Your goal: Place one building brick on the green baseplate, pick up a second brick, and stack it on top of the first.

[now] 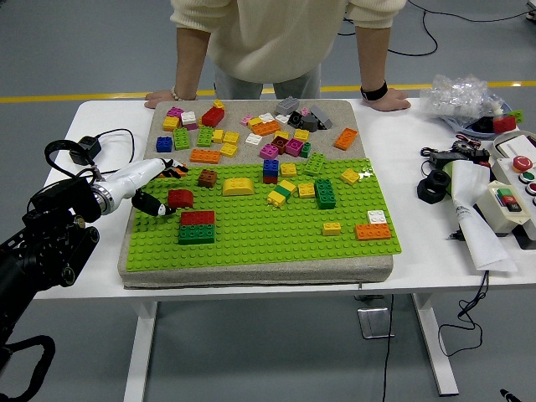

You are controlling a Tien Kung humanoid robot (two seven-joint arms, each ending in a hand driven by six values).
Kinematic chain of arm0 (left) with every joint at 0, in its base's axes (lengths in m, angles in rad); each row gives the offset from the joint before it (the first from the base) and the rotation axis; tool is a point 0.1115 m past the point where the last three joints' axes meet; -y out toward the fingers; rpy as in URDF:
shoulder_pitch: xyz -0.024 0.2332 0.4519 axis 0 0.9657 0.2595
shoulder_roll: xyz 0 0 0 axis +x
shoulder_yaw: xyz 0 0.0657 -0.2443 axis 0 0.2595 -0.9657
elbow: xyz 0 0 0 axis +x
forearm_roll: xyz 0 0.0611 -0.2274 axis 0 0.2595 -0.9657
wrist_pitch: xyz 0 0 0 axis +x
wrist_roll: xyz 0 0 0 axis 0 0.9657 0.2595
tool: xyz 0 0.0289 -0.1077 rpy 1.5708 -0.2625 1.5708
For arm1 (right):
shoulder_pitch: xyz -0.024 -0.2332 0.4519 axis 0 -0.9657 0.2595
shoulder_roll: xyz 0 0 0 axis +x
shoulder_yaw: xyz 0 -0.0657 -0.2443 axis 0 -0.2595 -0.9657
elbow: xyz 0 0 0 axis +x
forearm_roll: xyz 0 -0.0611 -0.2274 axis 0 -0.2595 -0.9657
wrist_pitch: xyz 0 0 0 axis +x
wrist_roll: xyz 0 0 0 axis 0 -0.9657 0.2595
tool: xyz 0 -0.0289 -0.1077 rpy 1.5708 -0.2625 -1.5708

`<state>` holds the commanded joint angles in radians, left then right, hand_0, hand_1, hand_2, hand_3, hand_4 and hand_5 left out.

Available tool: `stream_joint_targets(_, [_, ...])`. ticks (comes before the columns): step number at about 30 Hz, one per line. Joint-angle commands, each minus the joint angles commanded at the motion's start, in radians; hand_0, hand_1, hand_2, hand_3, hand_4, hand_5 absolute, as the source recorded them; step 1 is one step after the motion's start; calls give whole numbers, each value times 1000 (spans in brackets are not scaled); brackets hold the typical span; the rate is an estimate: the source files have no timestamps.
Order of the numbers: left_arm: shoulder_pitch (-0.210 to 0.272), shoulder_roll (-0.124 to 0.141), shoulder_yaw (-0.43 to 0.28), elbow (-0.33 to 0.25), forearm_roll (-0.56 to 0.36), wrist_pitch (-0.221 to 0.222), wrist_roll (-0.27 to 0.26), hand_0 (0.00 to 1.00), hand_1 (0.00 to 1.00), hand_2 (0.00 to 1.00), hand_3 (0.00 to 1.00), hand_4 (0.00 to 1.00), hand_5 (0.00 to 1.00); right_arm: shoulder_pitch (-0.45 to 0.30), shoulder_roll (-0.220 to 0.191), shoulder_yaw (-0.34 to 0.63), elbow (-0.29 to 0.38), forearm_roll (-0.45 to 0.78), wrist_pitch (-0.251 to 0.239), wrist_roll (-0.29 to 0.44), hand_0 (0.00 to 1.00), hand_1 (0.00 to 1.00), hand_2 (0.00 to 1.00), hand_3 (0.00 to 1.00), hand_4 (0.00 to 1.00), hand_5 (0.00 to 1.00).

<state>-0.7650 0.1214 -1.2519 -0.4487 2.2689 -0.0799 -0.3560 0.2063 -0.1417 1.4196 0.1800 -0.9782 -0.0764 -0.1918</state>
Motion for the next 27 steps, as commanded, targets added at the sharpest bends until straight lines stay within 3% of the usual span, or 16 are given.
stream_joint_targets(9, [-31, -14, 25, 72, 0, 8, 5, 873, 795, 767, 830, 867, 12, 4, 0, -2, 0, 4, 0, 0, 781, 720, 753, 686, 915, 643])
stream_joint_targets(10, [-32, -15, 26, 74, 0, 8, 5, 862, 785, 719, 819, 858, 18, 4, 0, -2, 0, 4, 0, 0, 781, 717, 752, 686, 915, 644])
stream_joint_targets(12, [-36, -19, 32, 86, 0, 8, 7, 862, 785, 719, 819, 858, 18, 4, 0, -2, 0, 4, 1, 0, 781, 717, 752, 686, 915, 644])
stream_joint_targets(15, [-39, -22, 35, 94, -2, 9, 8, 862, 785, 719, 819, 858, 18, 4, 0, -2, 0, 4, 1, -1, 781, 717, 752, 686, 915, 644])
stream_joint_targets(16, [-40, -23, 37, 96, -6, 10, 8, 837, 765, 663, 791, 827, 9, 4, 0, -2, 0, 4, 2, -1, 780, 718, 752, 686, 915, 643])
stream_joint_targets(21, [-46, -25, 40, 100, -23, 15, 10, 837, 765, 663, 791, 827, 9, 4, 0, -2, 0, 4, 2, 0, 780, 718, 752, 686, 915, 643])
stream_joint_targets(22, [-47, -25, 41, 100, -26, 16, 10, 811, 745, 610, 687, 766, 2, 4, 0, -2, 0, 4, 2, 1, 781, 719, 753, 686, 916, 643])
stream_joint_targets(27, [-52, -25, 45, 107, -38, 19, 12, 811, 745, 610, 687, 766, 2, 5, 1, -1, 0, 5, 1, 2, 781, 719, 753, 686, 916, 643])
